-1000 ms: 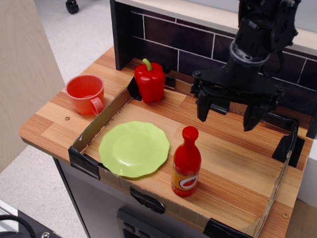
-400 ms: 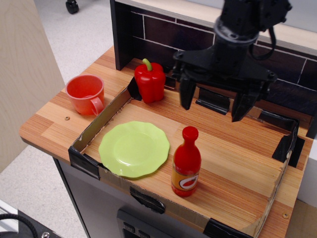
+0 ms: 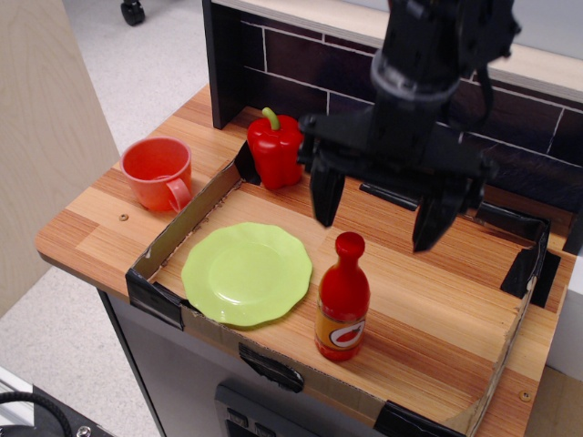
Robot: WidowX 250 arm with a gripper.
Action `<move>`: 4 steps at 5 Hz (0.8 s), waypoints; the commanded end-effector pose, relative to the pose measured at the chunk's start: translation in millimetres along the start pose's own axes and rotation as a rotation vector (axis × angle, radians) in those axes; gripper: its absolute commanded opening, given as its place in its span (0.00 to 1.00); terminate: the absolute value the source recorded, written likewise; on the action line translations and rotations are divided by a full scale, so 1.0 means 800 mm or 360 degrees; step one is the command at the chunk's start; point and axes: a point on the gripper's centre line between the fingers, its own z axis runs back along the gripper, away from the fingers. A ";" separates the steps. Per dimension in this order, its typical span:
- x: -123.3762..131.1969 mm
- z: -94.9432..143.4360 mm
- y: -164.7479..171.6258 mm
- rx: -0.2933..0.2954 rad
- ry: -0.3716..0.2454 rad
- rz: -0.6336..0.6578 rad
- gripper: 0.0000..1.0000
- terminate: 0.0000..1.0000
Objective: Topple hot sauce bottle
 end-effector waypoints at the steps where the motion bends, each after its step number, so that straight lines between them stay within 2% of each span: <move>1: -0.010 0.012 0.008 -0.0004 -0.0080 -0.0060 1.00 0.00; 3: -0.018 0.003 0.005 0.0004 -0.0041 -0.0080 1.00 0.00; 4: -0.014 0.001 0.004 -0.0021 -0.0033 -0.0029 0.00 0.00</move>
